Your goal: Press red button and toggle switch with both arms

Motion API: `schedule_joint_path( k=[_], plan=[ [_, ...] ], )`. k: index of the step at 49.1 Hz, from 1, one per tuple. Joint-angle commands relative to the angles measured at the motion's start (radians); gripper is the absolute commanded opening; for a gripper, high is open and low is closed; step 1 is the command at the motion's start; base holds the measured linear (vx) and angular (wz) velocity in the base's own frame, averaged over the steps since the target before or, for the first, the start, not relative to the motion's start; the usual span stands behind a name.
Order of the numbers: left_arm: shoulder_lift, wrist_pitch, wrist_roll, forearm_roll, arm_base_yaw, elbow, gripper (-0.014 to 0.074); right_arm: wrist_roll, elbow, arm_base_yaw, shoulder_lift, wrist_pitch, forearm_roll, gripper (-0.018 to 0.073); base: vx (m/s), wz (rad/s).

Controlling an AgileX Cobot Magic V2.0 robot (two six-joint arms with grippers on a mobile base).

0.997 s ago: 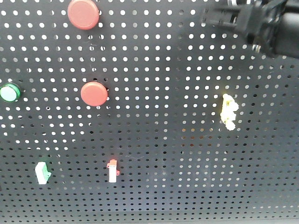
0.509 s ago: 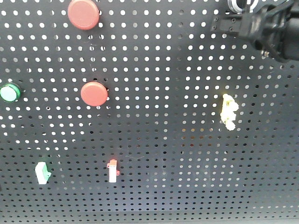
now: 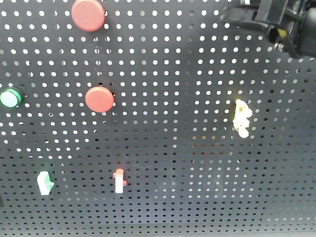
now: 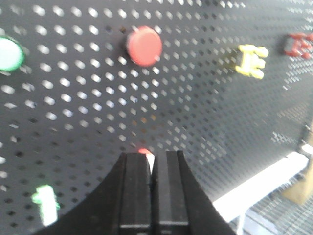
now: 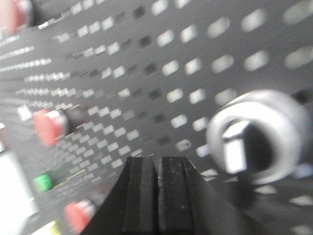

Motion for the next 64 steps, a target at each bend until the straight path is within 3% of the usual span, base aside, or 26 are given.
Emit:
schedule_joint_path(
  k=[1,27,48,59,64],
  plan=[
    [0.003,-0.039,-0.008,-0.024,0.001,-0.029,0.0002,-0.007,-0.032,0.000,-0.022,-0.070,-0.009,-0.0003,0.00,0.00],
    [0.003,-0.039,-0.010,-0.024,0.001,-0.029,0.0002,0.167,-0.032,-0.003,-0.036,-0.172,-0.327,-0.0003,0.00,0.00],
    [0.003,-0.039,-0.009,-0.021,0.001,-0.029,0.0002,0.186,-0.031,-0.003,-0.037,-0.181,-0.365,-0.0003,0.00,0.00],
    [0.000,-0.053,-0.010,0.038,0.002,-0.011,0.0002,0.188,-0.023,-0.003,-0.083,-0.079,-0.503,-0.0003,0.00,0.00],
    [-0.018,-0.069,-0.013,0.040,0.002,0.050,0.0002,0.188,0.055,-0.003,-0.152,-0.103,-0.523,-0.0003,0.00,0.00]
  ],
)
